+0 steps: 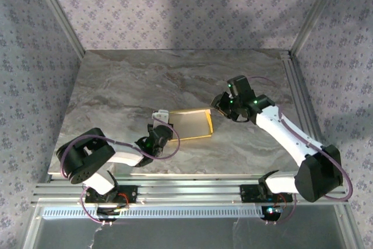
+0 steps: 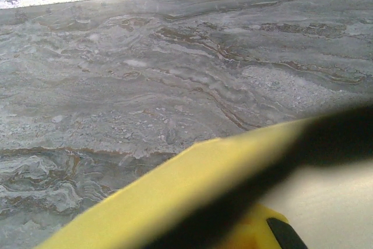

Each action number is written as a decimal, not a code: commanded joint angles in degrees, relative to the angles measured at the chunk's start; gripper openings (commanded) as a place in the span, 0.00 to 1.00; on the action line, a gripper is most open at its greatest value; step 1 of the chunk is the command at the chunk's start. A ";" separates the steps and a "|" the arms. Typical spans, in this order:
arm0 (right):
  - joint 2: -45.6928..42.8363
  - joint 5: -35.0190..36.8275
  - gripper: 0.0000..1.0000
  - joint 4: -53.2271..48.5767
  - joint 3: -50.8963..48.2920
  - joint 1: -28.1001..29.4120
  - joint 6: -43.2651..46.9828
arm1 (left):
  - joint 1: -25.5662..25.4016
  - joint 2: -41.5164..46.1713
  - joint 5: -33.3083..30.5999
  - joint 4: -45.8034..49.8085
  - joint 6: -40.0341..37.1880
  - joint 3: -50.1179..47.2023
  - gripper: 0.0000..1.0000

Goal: Fold the paper box

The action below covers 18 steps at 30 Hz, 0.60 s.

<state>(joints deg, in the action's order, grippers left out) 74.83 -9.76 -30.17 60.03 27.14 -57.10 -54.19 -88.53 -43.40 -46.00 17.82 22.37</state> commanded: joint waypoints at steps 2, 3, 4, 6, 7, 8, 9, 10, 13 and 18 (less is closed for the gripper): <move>1.34 -0.12 0.36 -1.44 1.01 0.28 1.97 | -0.53 0.69 0.32 1.28 -0.15 0.95 0.00; 2.05 -0.19 0.36 -1.20 1.21 0.42 1.91 | -0.47 0.72 0.33 1.34 -0.16 1.05 0.00; 2.85 -0.44 0.36 -0.95 1.48 0.40 1.98 | -0.57 0.70 0.33 1.40 -0.11 1.15 0.00; 3.39 -0.13 0.36 -0.85 2.02 0.12 2.45 | -0.52 0.82 0.33 1.74 -0.24 1.18 0.00; 3.12 0.32 0.36 -1.05 2.40 -0.32 2.80 | -0.55 1.07 0.34 1.93 -0.32 1.18 0.00; 2.45 0.75 0.36 -1.33 2.70 -0.82 3.11 | -0.54 1.24 0.26 2.21 -0.27 1.14 0.00; 1.54 1.25 0.36 -1.30 2.81 -1.10 3.31 | -0.52 1.44 0.24 2.32 -0.32 1.10 0.00; 0.54 1.77 0.38 -1.15 2.90 -1.45 3.58 | -0.57 1.60 0.18 2.32 -0.42 1.00 0.00; -0.54 1.89 0.42 -0.98 4.36 -2.63 4.32 | -0.50 1.75 -0.02 2.24 -0.47 0.84 0.00; 4.63 -0.81 0.45 -0.99 9.76 -3.51 6.01 | -0.53 1.38 0.15 2.14 -0.51 1.16 0.00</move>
<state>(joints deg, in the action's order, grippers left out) 76.86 -9.47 -30.57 65.95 23.81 -53.23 -54.41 -87.90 -43.29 -44.91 17.80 22.37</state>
